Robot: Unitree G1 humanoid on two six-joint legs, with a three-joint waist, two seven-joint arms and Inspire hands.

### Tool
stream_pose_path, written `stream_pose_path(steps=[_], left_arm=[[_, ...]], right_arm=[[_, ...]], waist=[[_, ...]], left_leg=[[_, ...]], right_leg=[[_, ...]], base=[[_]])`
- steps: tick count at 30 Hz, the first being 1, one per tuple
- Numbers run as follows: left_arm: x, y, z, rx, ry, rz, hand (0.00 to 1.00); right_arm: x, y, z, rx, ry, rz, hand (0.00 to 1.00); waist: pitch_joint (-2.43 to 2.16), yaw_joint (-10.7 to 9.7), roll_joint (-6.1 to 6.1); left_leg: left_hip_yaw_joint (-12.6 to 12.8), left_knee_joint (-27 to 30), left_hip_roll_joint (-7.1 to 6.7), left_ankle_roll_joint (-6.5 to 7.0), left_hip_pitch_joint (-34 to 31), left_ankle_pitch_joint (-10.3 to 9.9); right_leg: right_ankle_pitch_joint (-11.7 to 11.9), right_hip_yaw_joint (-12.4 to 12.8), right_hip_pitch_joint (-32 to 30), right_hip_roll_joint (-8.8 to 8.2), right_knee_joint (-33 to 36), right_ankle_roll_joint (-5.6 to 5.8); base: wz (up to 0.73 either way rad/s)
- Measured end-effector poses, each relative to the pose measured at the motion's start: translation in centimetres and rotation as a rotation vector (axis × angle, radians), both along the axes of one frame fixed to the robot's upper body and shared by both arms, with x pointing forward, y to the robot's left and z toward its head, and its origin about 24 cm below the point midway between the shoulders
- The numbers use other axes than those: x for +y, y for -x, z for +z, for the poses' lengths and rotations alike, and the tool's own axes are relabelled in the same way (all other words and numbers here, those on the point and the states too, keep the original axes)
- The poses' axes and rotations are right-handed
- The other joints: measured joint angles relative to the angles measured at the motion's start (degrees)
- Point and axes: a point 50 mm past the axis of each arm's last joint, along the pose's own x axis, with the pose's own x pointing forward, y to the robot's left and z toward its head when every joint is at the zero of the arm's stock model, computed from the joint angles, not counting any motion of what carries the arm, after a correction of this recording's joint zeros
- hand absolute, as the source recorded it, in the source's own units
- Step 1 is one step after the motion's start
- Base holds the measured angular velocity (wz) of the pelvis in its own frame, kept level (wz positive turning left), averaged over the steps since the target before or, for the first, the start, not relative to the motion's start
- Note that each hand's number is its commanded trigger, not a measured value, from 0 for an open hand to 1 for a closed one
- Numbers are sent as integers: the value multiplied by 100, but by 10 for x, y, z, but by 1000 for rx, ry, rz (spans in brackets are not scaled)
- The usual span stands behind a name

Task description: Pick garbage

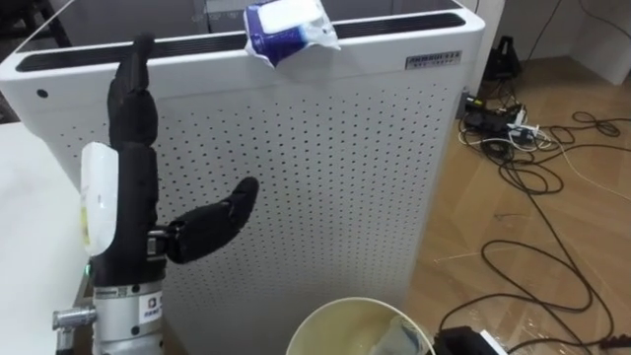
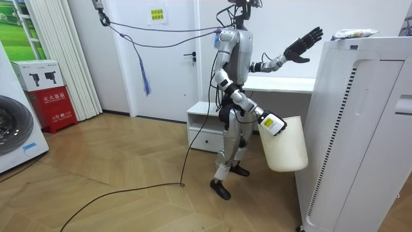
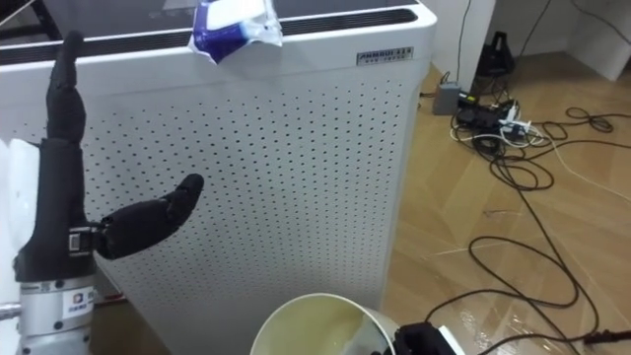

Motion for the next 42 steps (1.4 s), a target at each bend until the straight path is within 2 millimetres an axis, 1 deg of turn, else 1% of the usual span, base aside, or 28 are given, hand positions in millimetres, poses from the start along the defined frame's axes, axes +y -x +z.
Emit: stream_pose_path(steps=[4,7,10,11,12,13,15,16,18,21,24,26,30,32,34,38,40,42], left_arm=[[-3,-1,4,-27,-46,-2,0],[-1,-3,8,-53,-118,17,0],[1,-8,20,-109,-158,18,0],[2,-10,26,-132,-165,21,0],[2,-13,32,-157,-176,19,0],[2,-14,36,-170,-184,17,0],[2,-19,48,-222,-204,13,0],[2,-20,51,-232,-208,11,0],[2,-22,59,-263,-228,9,0],[2,-23,61,-271,-230,13,0],[2,-23,63,-274,-228,13,0],[2,-24,65,-278,-228,15,0],[4,-27,71,-285,-231,16,0],[4,-29,73,-273,-246,9,0],[4,-30,74,-260,-253,14,0],[1,-34,86,-279,-271,14,0],[3,-36,90,-280,-297,21,0],[6,-39,99,-279,-334,31,0]], right_arm=[[0,0,0,-1,5,6,100],[0,0,0,0,19,18,100],[1,0,0,3,41,42,100],[1,0,0,5,41,49,100],[0,0,0,6,42,52,100],[0,0,0,5,43,53,100],[-1,0,1,5,43,55,100],[-1,0,1,5,44,55,100],[-2,0,1,4,46,54,100],[-4,0,1,5,51,53,100],[-4,0,1,6,51,54,100],[-4,0,1,8,51,54,100],[-4,0,1,9,53,55,100],[-4,0,1,11,53,55,100],[-4,0,0,20,53,53,100],[-5,0,0,31,55,51,100],[-5,-1,0,35,57,50,100],[-6,-1,-1,45,62,47,100]], waist=[[-2,-6,3],[-4,-19,7],[0,-7,24],[7,-17,47],[1,-25,79],[5,-23,97],[-3,-25,178],[-1,-24,203],[6,-45,307],[-2,-82,395],[2,-136,389],[6,-139,384],[28,-139,351],[30,-145,348],[26,-143,354],[15,-120,379],[3,-116,398],[-6,-119,447]], left_leg=[[-8,6,3,0,6,0],[-5,6,4,1,12,1],[8,3,3,6,54,4],[9,3,-1,6,83,4],[8,1,0,6,83,4],[9,5,1,6,78,4],[15,5,-1,6,60,4],[23,5,-2,6,60,4],[71,-6,-7,6,80,4],[123,-38,-16,6,94,4],[143,-56,-16,6,110,4],[148,-134,-16,6,163,4],[156,-158,-15,6,175,4],[156,-158,-16,6,168,4],[158,-152,-17,7,162,4],[162,-120,-17,9,74,5],[178,-126,-18,10,84,5],[193,-137,-17,10,92,5]], right_leg=[[0,11,1,3,12,0],[1,15,6,5,12,-1],[4,37,45,5,7,3],[7,37,89,7,-24,10],[25,51,109,23,-76,20],[28,58,104,25,-77,19],[28,70,76,20,-73,19],[28,73,75,18,-74,19],[28,91,81,6,-77,21],[25,99,76,-13,-79,27],[24,116,77,-13,-81,29],[24,139,81,-7,-81,29],[24,147,82,-5,-84,29],[24,151,73,-5,-86,29],[23,156,69,-7,-89,31],[23,172,-14,-8,-77,31],[23,185,-12,-13,-77,31],[23,194,-12,-15,-77,32]], base=[[0],[0],[0],[0],[0],[0],[0],[-4],[-6],[-3],[0],[-5],[-1],[0],[0],[-1],[-2],[-2]])
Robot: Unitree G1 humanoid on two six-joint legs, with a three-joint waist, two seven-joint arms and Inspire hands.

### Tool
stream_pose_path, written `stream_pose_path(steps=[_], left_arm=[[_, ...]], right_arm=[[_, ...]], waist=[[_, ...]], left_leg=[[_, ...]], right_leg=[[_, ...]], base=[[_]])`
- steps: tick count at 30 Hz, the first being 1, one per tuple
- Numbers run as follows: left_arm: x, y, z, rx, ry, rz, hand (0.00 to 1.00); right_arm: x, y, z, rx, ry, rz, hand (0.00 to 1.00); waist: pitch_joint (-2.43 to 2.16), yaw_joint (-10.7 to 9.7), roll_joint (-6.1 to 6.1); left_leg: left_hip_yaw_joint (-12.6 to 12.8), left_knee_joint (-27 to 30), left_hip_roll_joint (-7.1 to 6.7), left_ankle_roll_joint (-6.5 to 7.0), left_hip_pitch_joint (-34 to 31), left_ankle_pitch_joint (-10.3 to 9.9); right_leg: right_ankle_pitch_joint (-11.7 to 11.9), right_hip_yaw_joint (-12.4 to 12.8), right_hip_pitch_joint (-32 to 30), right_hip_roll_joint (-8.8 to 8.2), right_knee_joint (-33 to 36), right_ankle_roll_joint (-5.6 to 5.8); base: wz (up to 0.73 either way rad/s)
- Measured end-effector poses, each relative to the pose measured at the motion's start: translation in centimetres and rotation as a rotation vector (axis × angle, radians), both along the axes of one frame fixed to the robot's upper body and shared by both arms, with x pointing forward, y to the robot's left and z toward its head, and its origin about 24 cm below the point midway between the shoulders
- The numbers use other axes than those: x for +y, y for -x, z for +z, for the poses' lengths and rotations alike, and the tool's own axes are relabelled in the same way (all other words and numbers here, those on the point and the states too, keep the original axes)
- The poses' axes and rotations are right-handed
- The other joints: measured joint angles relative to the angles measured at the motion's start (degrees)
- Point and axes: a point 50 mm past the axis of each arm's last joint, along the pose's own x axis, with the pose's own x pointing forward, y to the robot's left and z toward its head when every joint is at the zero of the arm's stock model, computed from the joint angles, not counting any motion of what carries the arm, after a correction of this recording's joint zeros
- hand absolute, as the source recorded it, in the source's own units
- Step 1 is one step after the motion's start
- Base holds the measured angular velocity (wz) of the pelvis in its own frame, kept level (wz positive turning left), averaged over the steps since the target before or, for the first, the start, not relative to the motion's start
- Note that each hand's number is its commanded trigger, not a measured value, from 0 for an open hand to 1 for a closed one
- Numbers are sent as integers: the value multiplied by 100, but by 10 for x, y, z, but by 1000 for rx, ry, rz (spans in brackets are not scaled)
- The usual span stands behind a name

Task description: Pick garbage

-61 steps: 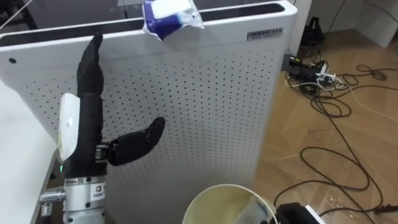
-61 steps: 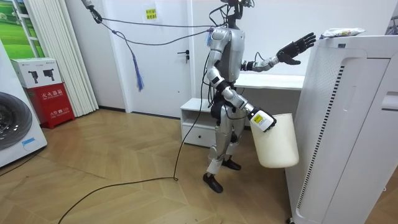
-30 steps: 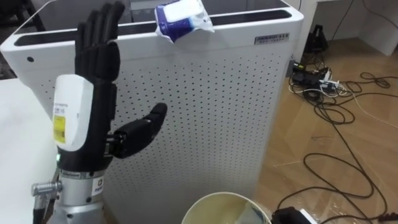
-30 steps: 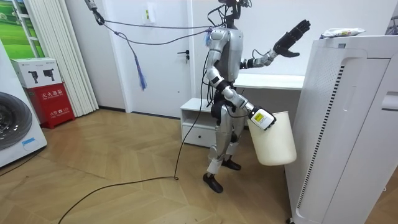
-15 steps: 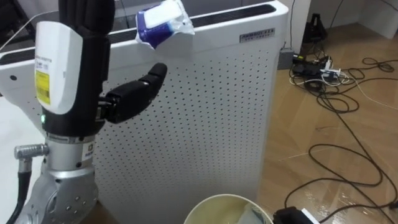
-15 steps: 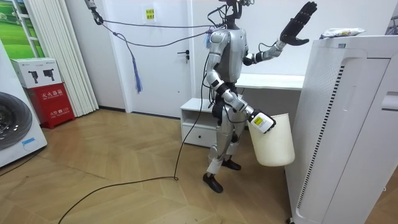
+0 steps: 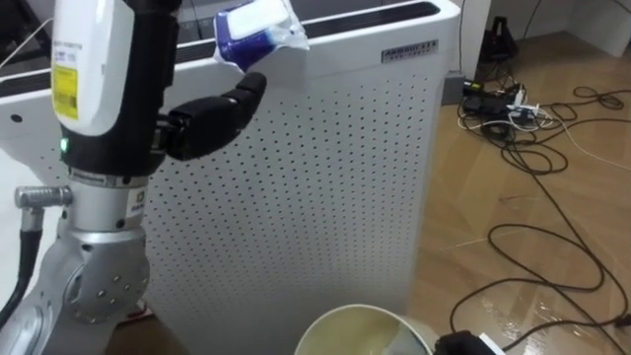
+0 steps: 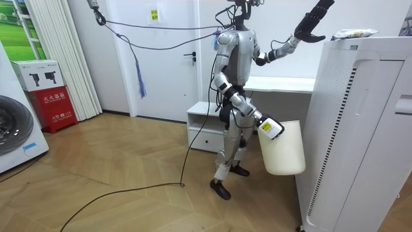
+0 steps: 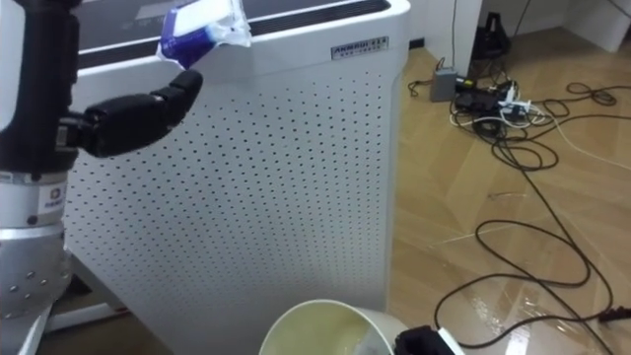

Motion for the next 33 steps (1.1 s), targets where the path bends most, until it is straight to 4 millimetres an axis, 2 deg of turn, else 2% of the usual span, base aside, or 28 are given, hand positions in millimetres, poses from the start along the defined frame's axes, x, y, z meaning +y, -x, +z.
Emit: stream_pose_path(steps=[2,6,19,27,33], left_arm=[[1,-2,3,5,-18,10,0],[2,-5,4,40,-37,31,0],[5,-10,6,110,-99,64,0],[6,-22,14,179,-136,88,0],[9,-28,11,245,-145,118,0]], right_arm=[[-1,0,-1,10,5,-4,100],[-3,1,0,18,12,-1,100],[-7,0,1,16,25,-3,100],[-6,-5,3,3,27,4,100],[-6,-7,5,7,29,18,100]], waist=[[-9,1,45],[8,26,132],[27,9,113],[34,-13,102],[33,-11,103]], left_leg=[[32,-13,0,0,23,0],[124,-79,8,0,107,0],[269,-175,22,0,164,0],[274,-176,20,1,158,1],[274,-199,20,1,171,1]], right_leg=[[1,24,2,-2,0,1],[3,109,14,-24,4,5],[4,167,-11,-18,-3,8],[5,129,-11,-21,-3,9],[5,127,-8,-32,-2,9]], base=[[-8],[-11],[-2],[0],[0]])
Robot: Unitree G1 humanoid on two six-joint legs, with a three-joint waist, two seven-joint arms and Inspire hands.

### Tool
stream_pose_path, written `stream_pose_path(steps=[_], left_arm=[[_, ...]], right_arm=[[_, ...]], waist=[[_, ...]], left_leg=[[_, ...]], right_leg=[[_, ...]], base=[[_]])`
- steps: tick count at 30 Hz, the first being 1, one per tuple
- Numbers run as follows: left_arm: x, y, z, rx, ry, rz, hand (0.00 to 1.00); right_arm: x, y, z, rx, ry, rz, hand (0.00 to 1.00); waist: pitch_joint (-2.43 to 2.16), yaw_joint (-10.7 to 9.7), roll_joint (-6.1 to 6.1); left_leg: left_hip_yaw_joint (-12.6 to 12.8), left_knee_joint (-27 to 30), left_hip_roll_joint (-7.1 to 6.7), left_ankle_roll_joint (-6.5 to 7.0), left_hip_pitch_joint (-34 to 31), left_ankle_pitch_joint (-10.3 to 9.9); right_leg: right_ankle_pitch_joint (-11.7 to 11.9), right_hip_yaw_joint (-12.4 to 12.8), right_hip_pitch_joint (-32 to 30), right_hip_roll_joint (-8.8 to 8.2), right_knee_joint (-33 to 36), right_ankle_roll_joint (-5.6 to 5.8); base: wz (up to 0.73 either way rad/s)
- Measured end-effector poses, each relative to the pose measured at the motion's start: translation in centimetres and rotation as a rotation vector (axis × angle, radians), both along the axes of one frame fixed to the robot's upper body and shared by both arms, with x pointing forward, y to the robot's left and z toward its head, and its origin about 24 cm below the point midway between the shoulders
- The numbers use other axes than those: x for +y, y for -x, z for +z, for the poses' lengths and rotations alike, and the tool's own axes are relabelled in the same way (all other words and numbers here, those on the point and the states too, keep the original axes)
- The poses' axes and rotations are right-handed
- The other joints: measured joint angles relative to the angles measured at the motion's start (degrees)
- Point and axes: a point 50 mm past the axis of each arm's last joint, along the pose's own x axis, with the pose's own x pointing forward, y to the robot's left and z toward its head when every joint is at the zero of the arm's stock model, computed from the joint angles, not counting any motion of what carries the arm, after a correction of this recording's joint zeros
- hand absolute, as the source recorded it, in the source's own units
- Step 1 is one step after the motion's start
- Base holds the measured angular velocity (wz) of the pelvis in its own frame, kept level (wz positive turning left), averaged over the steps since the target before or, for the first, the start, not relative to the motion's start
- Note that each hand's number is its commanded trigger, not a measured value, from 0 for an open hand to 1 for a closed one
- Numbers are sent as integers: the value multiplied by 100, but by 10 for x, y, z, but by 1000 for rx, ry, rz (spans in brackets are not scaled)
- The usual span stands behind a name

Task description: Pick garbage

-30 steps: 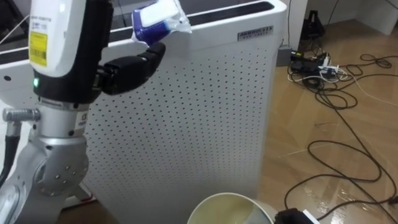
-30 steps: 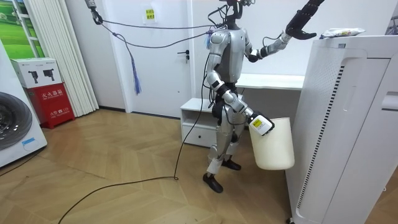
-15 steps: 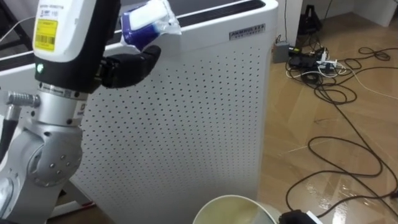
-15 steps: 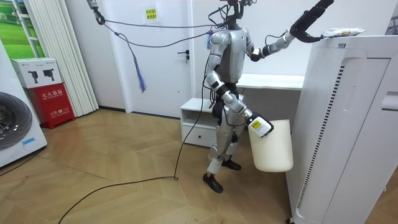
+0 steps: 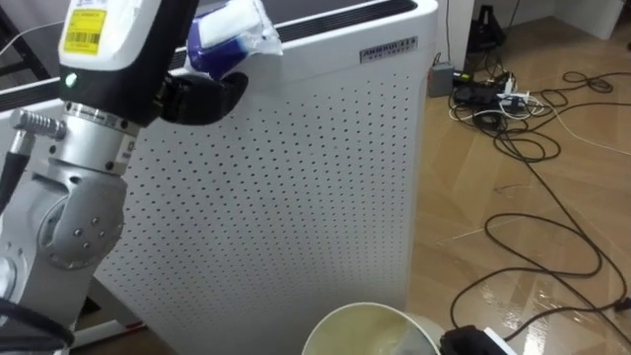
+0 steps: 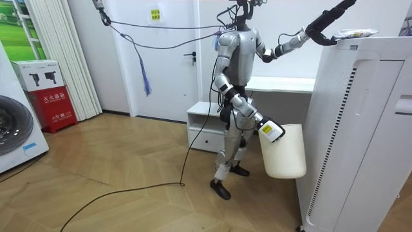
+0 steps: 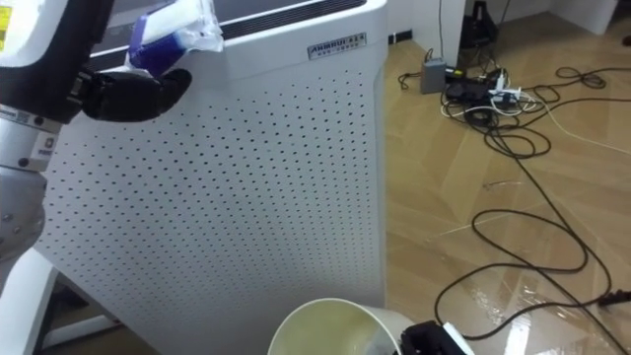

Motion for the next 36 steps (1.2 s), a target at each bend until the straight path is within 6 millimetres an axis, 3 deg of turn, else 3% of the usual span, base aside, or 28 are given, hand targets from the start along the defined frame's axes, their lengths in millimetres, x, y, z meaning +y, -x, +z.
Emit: stream_pose_path(steps=[19,28,29,31,32,33,36], left_arm=[[-2,-11,-17,239,-77,18,0],[0,-14,-22,336,-100,33,0],[0,-14,-22,345,-103,34,11],[1,-14,-23,356,-103,38,47],[1,-15,-23,361,-103,39,87],[1,-15,-23,366,-104,41,100],[3,-15,-22,365,-101,46,100]], right_arm=[[5,3,-4,68,11,78,100],[5,2,-5,95,6,92,100],[5,1,-4,93,6,94,100],[5,-1,-3,89,6,97,100],[5,-3,-2,87,6,99,100],[5,-4,-1,86,6,102,100],[6,-7,0,80,6,104,100]], waist=[[17,-27,-19],[-10,-32,21],[-15,-32,28],[-18,-40,33],[-20,-45,35],[-21,-44,36],[-26,-46,43]], left_leg=[[0,25,-2,13,-22,8],[10,25,-4,12,-20,8],[10,25,-4,12,-19,8],[15,24,-3,12,-17,8],[15,24,-2,12,-13,8],[16,24,-1,13,-8,8],[16,24,0,13,3,8]], right_leg=[[-1,-25,-5,0,-3,1],[-1,-12,-6,2,0,2],[-1,-12,-5,1,0,2],[-1,-11,-3,0,0,2],[-1,-11,-2,-3,1,2],[-1,-15,0,-1,2,2],[-1,-19,5,0,4,2]], base=[[0],[0],[0],[0],[0],[0],[0]])
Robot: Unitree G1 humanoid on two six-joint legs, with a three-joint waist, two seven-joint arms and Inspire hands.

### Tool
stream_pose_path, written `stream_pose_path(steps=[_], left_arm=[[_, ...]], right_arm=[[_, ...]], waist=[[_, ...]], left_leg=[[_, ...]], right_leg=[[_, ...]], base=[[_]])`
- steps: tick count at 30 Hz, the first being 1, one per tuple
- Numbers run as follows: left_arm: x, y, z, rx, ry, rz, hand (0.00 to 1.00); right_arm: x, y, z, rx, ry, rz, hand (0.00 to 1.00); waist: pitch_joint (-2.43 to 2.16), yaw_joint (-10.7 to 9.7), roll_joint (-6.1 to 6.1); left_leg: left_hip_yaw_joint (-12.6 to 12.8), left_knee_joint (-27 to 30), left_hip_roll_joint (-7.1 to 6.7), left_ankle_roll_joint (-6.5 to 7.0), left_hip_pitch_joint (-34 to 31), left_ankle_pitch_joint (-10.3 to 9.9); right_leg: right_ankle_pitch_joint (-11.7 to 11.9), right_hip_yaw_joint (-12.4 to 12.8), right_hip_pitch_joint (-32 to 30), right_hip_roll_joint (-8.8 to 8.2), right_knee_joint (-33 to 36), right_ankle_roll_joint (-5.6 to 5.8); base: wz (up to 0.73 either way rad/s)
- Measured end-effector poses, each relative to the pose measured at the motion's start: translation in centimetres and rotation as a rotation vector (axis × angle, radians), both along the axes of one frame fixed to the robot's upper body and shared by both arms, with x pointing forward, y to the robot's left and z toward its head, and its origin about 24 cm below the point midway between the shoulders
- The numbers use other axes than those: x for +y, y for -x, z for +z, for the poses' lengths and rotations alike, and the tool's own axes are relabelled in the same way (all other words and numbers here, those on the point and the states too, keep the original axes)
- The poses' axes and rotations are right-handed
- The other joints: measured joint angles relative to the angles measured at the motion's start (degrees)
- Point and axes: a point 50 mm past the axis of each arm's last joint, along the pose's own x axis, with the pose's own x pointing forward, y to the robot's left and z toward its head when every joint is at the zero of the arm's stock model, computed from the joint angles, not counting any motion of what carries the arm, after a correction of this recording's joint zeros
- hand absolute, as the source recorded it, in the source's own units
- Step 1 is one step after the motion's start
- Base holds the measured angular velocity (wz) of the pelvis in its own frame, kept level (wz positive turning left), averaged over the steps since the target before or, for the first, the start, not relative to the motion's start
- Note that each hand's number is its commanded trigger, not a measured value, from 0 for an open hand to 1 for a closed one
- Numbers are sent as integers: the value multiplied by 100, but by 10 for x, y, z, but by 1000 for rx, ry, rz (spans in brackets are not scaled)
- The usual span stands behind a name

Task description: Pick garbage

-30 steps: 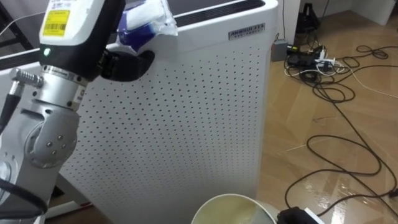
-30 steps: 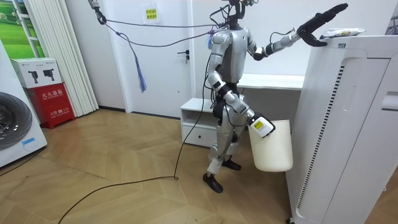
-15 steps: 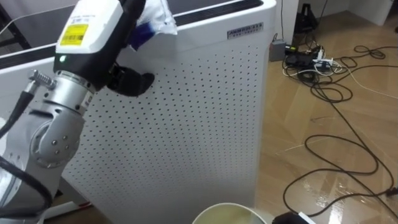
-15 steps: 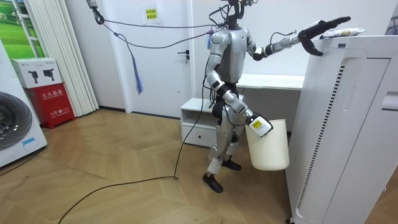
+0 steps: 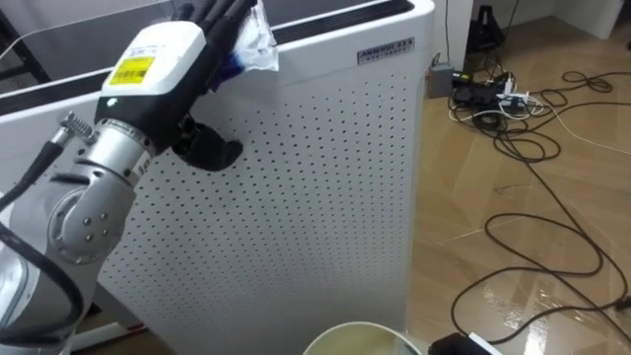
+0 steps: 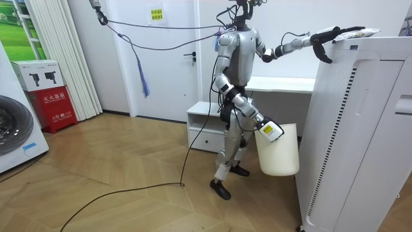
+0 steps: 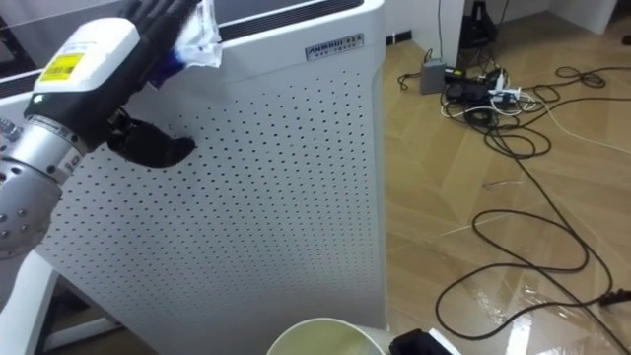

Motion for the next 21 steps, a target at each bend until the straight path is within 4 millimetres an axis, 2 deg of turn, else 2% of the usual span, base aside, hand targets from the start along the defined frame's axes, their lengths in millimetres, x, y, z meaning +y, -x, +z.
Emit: stream_pose_path(steps=[9,21], left_arm=[[6,3,14,-61,44,13,100],[12,2,25,-102,63,40,100]], right_arm=[[-3,0,0,8,10,-2,100],[-4,1,0,12,12,-4,100]], waist=[[-29,3,49],[-21,-57,74]], left_leg=[[26,-11,0,6,120,4],[39,-10,-3,19,100,12]], right_leg=[[1,-1,109,4,6,1],[0,-4,92,-3,1,2]], base=[[0],[0]])
